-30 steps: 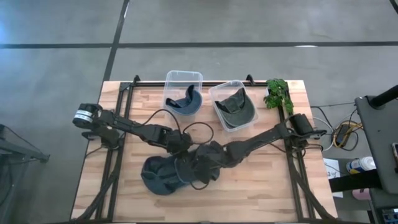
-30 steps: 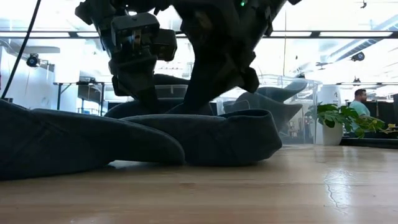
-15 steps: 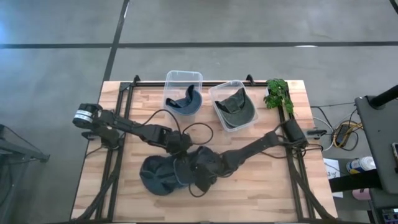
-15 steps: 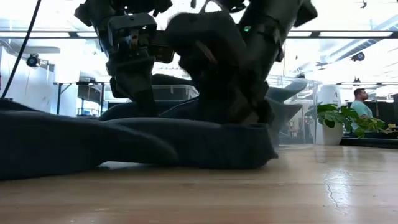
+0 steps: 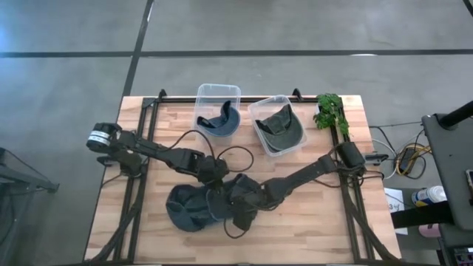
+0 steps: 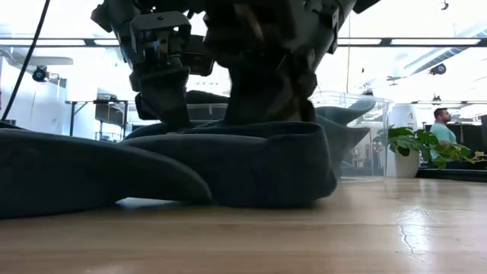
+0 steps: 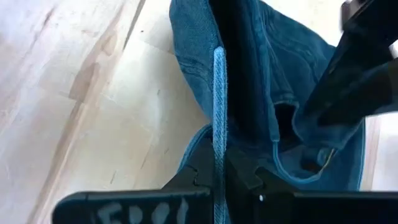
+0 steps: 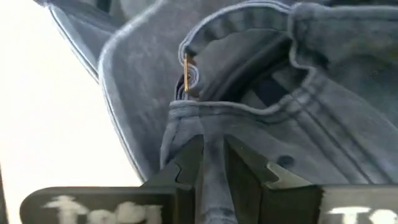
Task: Pick & Place hat
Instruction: Put the right blue cap into the left bin
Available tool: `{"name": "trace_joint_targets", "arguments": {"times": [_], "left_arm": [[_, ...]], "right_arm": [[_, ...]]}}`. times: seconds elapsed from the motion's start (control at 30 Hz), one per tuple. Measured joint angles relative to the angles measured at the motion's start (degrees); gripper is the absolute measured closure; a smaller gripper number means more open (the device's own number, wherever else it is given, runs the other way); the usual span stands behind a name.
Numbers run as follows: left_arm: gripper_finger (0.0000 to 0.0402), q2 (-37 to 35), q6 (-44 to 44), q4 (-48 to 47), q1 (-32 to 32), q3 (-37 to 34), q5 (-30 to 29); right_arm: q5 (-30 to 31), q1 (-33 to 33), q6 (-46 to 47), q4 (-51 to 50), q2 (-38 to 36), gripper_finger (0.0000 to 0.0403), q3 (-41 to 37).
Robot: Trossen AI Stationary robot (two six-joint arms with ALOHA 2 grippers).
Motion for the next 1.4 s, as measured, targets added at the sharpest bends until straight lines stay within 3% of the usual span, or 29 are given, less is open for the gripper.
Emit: {"name": "trace_joint_targets", "arguments": {"times": [0.37, 0.7, 0.97, 1.4], "left_arm": [[0.0392, 0.0, 0.0, -0.1, 0.0, 0.0, -0.1], [0.0392, 0.0, -0.2, 0.5, 0.0, 0.0, 0.0], [0.0392, 0.0, -0.6, 1.9, 0.0, 0.0, 0.1], [0.0389, -0.1, -0.4, 2.1, -0.9, -4.0, 1.4]], "right_arm": [[1.4, 0.2, -6.8, -7.2, -2.3, 0.0344, 0.0], [13.3, -1.9, -7.2, -8.4, -1.3, 0.0344, 0.0], [6.1, -5.8, -7.6, -3.5, 3.3, 0.0344, -0.1], [7.1, -4.8, -13.6, -2.4, -1.5, 0.0344, -0.1]]}}
